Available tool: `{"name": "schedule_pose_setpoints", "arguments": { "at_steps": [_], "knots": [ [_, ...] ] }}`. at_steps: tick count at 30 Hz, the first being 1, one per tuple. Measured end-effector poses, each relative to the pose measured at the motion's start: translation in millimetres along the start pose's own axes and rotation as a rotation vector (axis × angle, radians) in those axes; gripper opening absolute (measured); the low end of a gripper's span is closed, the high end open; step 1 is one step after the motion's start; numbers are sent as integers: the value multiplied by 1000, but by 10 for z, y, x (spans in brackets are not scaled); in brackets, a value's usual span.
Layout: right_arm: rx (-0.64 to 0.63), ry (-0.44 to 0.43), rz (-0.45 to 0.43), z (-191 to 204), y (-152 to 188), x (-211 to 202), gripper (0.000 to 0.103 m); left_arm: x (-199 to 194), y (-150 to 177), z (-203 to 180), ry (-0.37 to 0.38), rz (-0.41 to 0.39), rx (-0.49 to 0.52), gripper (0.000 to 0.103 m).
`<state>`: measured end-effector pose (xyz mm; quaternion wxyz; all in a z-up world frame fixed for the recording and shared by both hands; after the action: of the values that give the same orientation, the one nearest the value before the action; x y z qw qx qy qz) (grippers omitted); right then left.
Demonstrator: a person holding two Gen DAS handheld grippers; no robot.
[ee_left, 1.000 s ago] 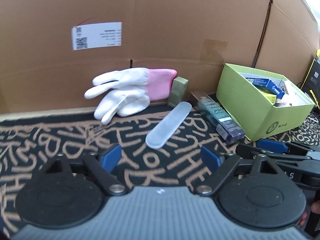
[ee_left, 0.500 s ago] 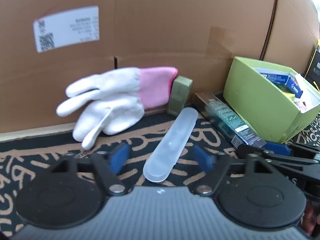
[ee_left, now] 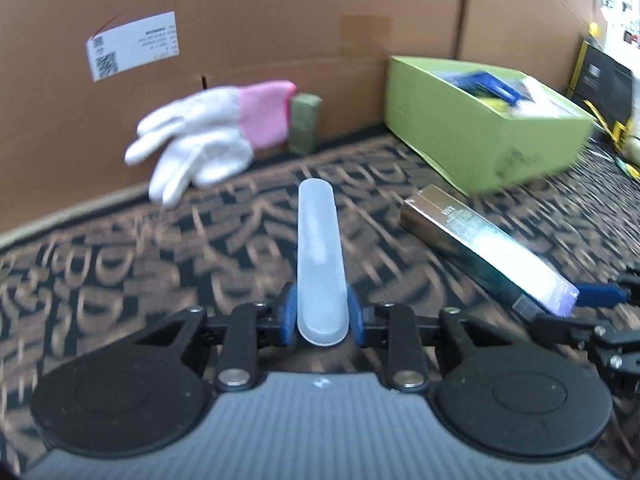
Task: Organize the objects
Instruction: 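Grasp the clear toothbrush case with the left tool while the right tool grasps the VIVX box, then carry the clear case and VIVX box into the shoebox and release both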
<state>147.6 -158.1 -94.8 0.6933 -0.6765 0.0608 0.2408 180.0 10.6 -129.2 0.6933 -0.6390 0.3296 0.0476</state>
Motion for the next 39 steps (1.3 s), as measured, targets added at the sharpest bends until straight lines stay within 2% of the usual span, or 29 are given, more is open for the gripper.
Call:
{"name": "schedule_pose_setpoints", "arguments": {
  "at_steps": [2, 4, 5, 6, 7, 10, 16, 17, 18, 19, 20, 22, 24, 26, 29, 30, 32, 34, 37, 39],
  "knots": [
    [-19, -42, 38, 22, 88, -207, 45, -219, 111, -112, 20, 21, -7, 27],
    [-58, -104, 82, 91, 149, -350, 45, -346, 162, -168, 13, 28, -21, 34],
    [-76, -122, 79, 126, 145, -400, 48, -358, 151, -186, 5, 26, -22, 39],
    [-90, -129, 58, 155, 109, -425, 58, -340, 124, -188, -9, 21, -16, 39],
    [-108, -130, 35, 173, 75, -429, 62, -303, 89, -177, -32, 16, -12, 39],
    [-135, -98, -13, 192, -47, -314, 62, -167, 14, -183, -49, 22, -20, 39],
    [-88, -84, -3, 118, -88, -12, 61, -18, 18, -230, -55, 59, -15, 36],
    [-78, -81, -1, 107, -88, 29, 58, -16, 17, -242, -55, 62, -13, 38],
    [-66, -80, 4, 100, -87, 62, 58, -10, 18, -257, -51, 65, -4, 48],
    [-60, -86, 6, 99, -86, 87, 58, -1, 20, -269, -51, 67, -1, 54],
    [-62, -88, 6, 96, -82, 106, 58, 7, 25, -279, -56, 68, 1, 55],
    [-64, -81, 9, 97, -73, 144, 57, 17, 25, -314, -65, 64, 25, 53],
    [-65, -81, 11, 110, -51, 159, 51, 15, 15, -345, -57, 67, 23, 41],
    [-60, -82, 10, 97, -29, 159, 44, 20, 5, -373, -60, 68, 35, 40],
    [-70, -80, 4, 95, -15, 128, 43, 37, 13, -428, -92, 24, 105, 43],
    [-68, -82, 3, 85, -10, 115, 43, 38, 14, -447, -96, 17, 112, 38],
    [-54, -87, -1, 56, 0, 79, 43, 27, 5, -500, -71, 31, 87, 27],
    [-23, -92, -3, 2, 6, 28, 43, 5, -8, -545, -68, 49, 65, 27],
    [20, -83, -22, -133, -25, -96, 43, -39, -91, -640, -23, 55, 16, 27],
    [37, -65, -52, -252, -92, -205, 43, -99, -247, -747, 17, 32, -13, 27]
  ]
}}
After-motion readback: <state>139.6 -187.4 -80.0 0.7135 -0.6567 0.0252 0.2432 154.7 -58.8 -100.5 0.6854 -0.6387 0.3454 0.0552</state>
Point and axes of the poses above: each gripper's, at about its wrist camera, not at the fingertips, and x roughly the way its jaws point, z to its left, y to its underside, the point moved 9 cm from there along x, roughly the way its jaws point, and after that the axes turned 12 degrees about -z, right-handed, at the moved point
